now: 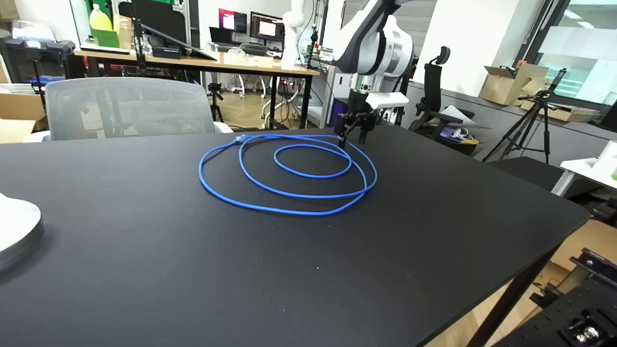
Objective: Move one end of the cable to the right
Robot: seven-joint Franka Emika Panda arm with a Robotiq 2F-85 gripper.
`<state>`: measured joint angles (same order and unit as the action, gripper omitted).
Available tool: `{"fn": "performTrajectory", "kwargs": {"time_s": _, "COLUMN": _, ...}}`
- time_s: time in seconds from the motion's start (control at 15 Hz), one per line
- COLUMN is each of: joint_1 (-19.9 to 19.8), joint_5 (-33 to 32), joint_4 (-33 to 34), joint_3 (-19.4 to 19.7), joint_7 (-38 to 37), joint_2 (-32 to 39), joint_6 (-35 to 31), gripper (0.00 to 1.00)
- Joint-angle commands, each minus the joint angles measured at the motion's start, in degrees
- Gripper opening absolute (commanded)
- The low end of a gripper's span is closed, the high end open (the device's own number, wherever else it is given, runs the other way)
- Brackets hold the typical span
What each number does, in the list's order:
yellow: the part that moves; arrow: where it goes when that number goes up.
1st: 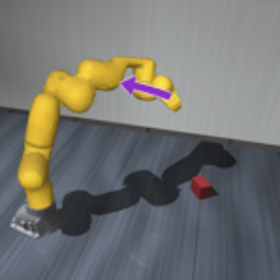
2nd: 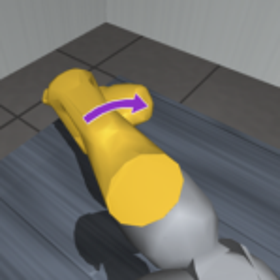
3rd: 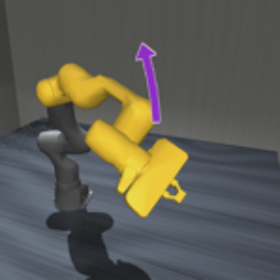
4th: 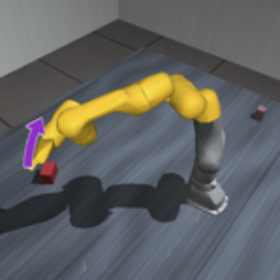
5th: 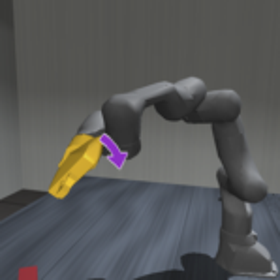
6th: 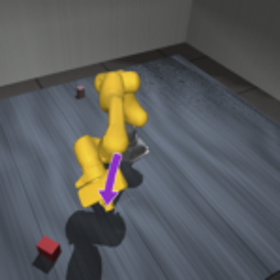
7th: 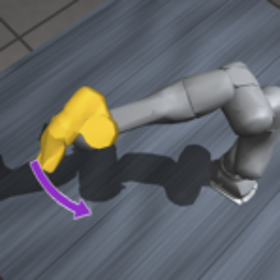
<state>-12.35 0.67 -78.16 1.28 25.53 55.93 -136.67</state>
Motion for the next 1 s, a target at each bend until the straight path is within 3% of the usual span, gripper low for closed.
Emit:
{"fn": "performTrajectory", "kwargs": {"time_s": 0.0, "joint_1": -0.02, "joint_5": -1.27, "joint_4": 1.95, "joint_3": -0.26, "joint_7": -2.38, "joint_2": 1.08, "joint_6": -0.32, "gripper": 0.63}}
{"fn": "performTrajectory", "kwargs": {"time_s": 0.6, "joint_1": -1.32, "joint_5": -1.51, "joint_4": -0.66, "joint_3": -0.35, "joint_7": -1.38, "joint_2": -1.18, "joint_6": -0.43, "gripper": 0.02}}
{"fn": "performTrajectory", "kwargs": {"time_s": 0.93, "joint_1": -3.31, "joint_5": 2.1, "joint_4": -1.01, "joint_3": -1.31, "joint_7": -4.24, "joint_2": -3.05, "joint_6": 2.94, "gripper": 0.02}}
